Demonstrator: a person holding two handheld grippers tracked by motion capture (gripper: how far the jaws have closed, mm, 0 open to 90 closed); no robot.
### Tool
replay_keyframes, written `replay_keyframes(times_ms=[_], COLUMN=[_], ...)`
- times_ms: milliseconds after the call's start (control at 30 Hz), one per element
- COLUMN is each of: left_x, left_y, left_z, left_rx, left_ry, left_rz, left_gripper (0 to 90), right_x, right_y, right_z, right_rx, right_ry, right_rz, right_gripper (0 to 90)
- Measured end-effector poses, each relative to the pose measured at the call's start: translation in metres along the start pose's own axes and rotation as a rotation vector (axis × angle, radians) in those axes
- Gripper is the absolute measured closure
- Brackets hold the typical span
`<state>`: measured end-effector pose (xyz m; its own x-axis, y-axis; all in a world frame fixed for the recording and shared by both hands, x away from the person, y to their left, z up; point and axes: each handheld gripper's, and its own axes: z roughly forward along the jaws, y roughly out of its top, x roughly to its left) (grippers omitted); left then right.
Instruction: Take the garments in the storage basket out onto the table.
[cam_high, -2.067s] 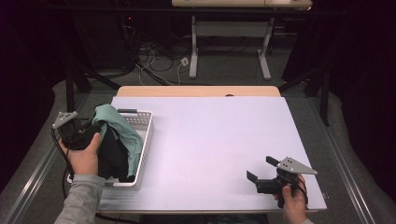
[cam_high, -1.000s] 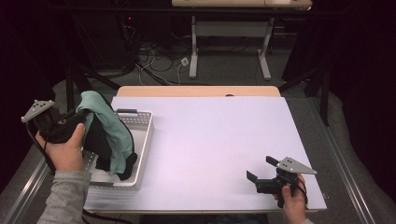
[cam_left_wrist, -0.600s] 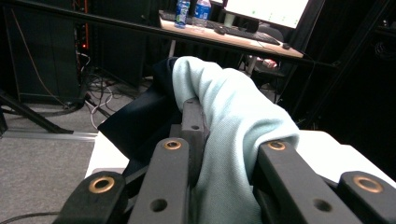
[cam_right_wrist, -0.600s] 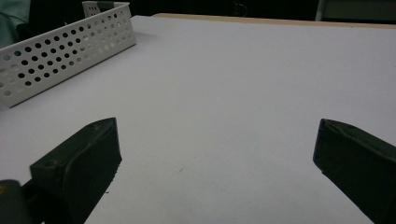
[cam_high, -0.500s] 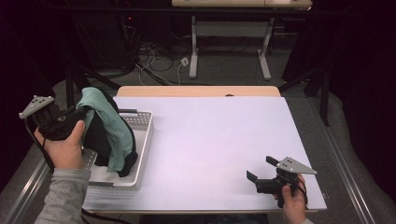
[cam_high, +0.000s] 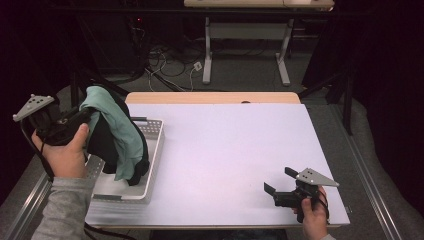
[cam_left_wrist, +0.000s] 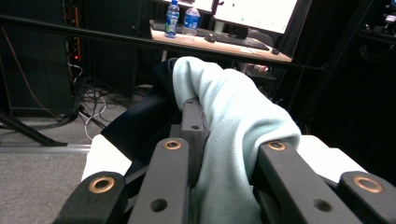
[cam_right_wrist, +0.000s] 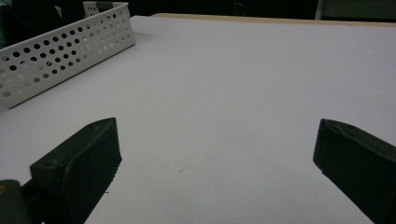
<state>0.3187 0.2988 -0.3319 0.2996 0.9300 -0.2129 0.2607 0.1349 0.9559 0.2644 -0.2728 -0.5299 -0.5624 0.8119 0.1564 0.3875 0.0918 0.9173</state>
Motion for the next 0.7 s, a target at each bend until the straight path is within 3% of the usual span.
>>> replay_keyframes(times_ms=[433, 700], left_x=[-0.016, -0.034], left_y=[0.016, 0.027], left_z=[0.002, 0.013], left_rx=[-0.015, -0.025], left_ry=[-0.036, -0.078], left_rz=[0.018, 0.027], left_gripper=[79.4, 79.4], right_x=[0.000, 0.000], right_y=[0.000, 0.000], right_z=[0.001, 0.001], right_rx=[-0.001, -0.002], right_ry=[-0.004, 0.000], right_rz=[-0.003, -0.008], right_gripper=[0.5, 0.5])
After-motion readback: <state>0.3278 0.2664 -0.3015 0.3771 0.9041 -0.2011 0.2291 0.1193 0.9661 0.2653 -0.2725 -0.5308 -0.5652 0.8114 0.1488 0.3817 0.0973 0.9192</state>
